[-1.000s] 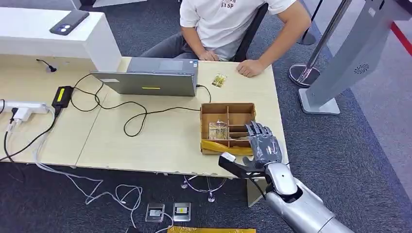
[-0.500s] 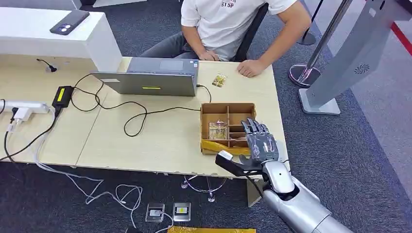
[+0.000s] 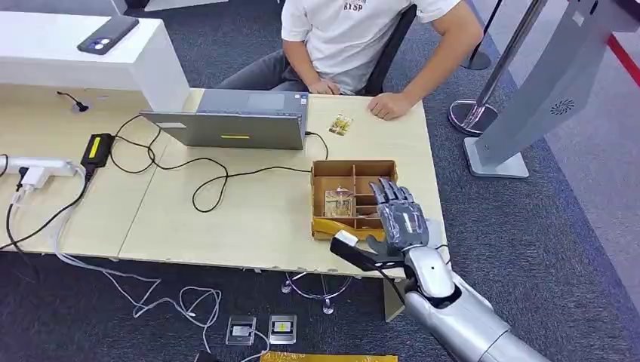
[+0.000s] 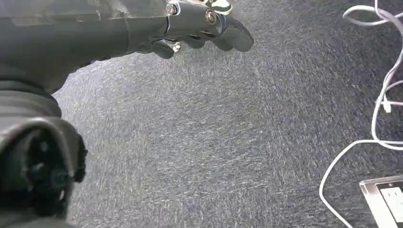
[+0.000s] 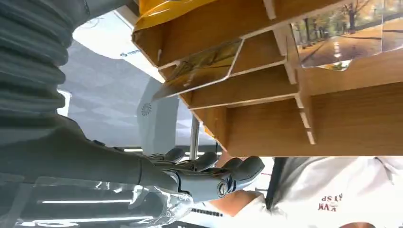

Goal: Pass the card to the sensor for recognition and then transmit it.

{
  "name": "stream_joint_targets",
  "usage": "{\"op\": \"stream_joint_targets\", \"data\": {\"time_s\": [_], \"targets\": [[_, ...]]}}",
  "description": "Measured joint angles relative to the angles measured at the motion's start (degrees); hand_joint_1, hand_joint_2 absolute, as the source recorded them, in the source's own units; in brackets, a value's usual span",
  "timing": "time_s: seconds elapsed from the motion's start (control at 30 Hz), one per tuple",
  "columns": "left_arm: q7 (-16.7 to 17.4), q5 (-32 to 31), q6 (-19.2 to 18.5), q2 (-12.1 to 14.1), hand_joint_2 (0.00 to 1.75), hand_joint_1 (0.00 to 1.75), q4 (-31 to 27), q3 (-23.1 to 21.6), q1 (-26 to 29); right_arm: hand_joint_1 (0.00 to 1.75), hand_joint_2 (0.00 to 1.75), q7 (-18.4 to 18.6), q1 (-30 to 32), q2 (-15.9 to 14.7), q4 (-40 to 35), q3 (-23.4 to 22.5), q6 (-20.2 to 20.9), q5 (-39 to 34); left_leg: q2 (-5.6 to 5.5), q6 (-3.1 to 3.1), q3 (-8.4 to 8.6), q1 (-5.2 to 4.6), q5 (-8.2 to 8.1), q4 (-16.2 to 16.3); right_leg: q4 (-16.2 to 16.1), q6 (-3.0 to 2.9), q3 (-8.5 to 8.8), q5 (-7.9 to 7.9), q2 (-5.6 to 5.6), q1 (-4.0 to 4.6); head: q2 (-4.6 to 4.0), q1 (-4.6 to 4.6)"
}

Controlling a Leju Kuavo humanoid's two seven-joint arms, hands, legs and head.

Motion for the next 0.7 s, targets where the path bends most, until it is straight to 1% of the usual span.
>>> {"op": "stream_joint_targets", "data": {"time_s": [0.23,0.27,0.3,0.7], "targets": [[-0.02,0.00,0.00,-0.13,0.00,0.00,-0.18,0.02,0.00,0.00,1.75,-0.04,-0.10,0.44,0.00,0.00,0.02,0.02,0.00,0.00,0.00,0.00,0.00,0.00,0.00,0.00,0.00,0.00,0.00,0.00,0.00,0.00],[-0.02,0.00,0.00,-0.13,0.00,0.00,-0.26,0.02,0.00,1.54,1.75,-0.04,-0.10,0.52,0.00,0.00,0.02,0.02,0.00,0.00,0.00,0.00,0.00,0.00,0.00,0.00,0.00,0.00,0.00,0.00,0.00,0.00],[-0.02,0.00,0.00,-0.15,0.00,0.00,-0.33,0.02,0.00,1.75,1.75,-0.04,-0.11,0.52,0.00,0.00,0.02,0.02,0.00,0.00,0.00,0.00,0.00,0.00,0.00,0.00,0.00,0.00,-0.01,0.00,0.00,0.00],[-0.44,-0.20,0.02,-0.37,0.00,0.00,-0.55,0.31,0.01,1.75,1.75,0.11,-0.20,0.52,0.00,0.00,1.92,-1.00,0.00,0.00,0.00,0.00,0.00,0.00,0.00,0.00,0.00,0.00,-0.01,0.00,0.00,0.00]]}}
